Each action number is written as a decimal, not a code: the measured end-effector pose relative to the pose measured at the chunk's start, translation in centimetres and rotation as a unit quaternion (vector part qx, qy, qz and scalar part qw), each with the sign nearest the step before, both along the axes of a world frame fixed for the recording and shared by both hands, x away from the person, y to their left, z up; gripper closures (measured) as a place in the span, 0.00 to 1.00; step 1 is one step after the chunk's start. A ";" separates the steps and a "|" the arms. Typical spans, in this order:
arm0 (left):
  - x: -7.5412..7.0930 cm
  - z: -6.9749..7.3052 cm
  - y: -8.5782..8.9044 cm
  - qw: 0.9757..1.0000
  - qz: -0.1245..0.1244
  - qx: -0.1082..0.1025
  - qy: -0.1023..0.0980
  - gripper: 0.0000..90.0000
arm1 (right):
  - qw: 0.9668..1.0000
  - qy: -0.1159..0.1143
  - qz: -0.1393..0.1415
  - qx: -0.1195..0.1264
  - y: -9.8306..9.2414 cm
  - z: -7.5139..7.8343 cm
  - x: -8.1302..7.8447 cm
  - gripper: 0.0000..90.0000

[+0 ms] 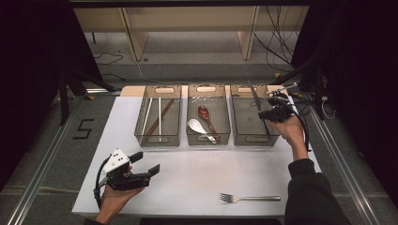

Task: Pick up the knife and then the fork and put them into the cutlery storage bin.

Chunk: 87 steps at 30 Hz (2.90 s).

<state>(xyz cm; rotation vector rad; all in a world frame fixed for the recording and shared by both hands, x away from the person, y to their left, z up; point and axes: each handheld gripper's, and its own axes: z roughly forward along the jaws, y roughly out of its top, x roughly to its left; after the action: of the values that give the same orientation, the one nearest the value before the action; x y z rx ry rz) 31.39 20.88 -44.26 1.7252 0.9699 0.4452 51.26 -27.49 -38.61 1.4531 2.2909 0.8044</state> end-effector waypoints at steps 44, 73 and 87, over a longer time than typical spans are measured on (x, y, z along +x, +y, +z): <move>-0.1 0.0 -0.1 1.000 0.000 0.001 0.000 0.18 | 0.990 -0.018 0.142 0.003 4.8 3.4 -7.5 0.35; 0.0 0.0 -0.1 1.000 -0.001 0.003 0.000 0.18 | 0.974 0.031 0.224 -0.023 6.0 0.4 -14.9 0.32; -0.1 0.0 -0.1 1.000 -0.004 0.006 -0.001 0.18 | 0.967 0.056 0.244 -0.043 6.4 -0.6 -16.5 0.33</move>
<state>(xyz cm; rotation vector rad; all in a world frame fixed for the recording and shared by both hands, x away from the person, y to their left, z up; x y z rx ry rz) 31.31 20.75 -44.21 1.7386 0.9608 0.4488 34.73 -21.07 -39.21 0.9218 2.7807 0.7488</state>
